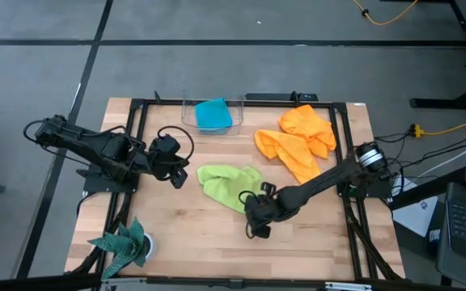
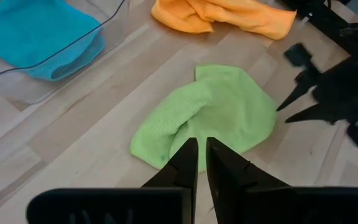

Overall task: Fold microfiber towels
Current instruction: Fold the green microfiber cloth

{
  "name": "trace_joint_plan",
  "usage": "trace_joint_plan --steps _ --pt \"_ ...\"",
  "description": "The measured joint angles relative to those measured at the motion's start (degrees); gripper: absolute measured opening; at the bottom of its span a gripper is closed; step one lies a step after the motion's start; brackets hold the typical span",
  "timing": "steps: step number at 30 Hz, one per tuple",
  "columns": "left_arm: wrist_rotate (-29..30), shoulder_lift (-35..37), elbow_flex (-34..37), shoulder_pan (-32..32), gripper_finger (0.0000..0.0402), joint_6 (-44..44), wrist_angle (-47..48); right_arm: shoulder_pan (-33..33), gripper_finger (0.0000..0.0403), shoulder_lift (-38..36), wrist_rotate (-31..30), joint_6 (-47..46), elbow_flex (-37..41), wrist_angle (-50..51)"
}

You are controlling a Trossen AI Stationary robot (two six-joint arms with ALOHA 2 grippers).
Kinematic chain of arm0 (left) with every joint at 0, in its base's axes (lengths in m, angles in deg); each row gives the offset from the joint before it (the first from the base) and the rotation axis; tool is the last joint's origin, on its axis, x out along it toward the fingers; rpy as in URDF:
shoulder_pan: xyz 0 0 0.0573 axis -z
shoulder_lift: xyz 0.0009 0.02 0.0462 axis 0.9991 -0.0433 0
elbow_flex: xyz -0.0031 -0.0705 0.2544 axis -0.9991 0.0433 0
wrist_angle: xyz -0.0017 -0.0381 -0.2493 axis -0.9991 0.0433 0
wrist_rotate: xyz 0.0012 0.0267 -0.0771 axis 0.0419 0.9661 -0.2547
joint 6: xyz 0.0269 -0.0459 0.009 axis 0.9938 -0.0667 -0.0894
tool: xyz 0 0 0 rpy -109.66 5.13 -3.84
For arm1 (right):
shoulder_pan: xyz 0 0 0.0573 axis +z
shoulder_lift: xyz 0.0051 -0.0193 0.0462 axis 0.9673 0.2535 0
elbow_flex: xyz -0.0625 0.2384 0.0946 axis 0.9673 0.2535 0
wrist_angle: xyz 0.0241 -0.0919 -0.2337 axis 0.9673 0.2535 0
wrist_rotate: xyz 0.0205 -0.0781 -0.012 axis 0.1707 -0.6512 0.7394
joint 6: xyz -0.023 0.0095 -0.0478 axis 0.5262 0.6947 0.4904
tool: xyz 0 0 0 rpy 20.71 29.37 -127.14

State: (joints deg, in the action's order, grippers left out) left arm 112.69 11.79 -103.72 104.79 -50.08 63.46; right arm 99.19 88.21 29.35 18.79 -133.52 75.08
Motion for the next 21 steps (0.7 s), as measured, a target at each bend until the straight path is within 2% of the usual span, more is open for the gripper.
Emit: trace_joint_plan --steps 5,13,16,21 --pt "0.0 0.0 0.0 0.0 0.0025 0.0 0.1 0.0 0.0122 5.5 0.0 2.1 0.0 -2.2" --pt "0.0 0.0 0.0 0.0 0.0025 0.0 0.2 -0.1 0.0114 6.5 -1.5 -0.3 -0.2 -2.4" --pt "-0.5 -0.1 0.0 0.0 0.0025 0.0 0.2 -0.7 0.009 6.6 -1.6 -3.5 -0.2 -2.7" --pt "-4.6 -1.9 0.0 0.7 0.0025 0.0 0.1 -2.0 0.0013 6.8 -2.6 -12.4 -0.5 -3.9"
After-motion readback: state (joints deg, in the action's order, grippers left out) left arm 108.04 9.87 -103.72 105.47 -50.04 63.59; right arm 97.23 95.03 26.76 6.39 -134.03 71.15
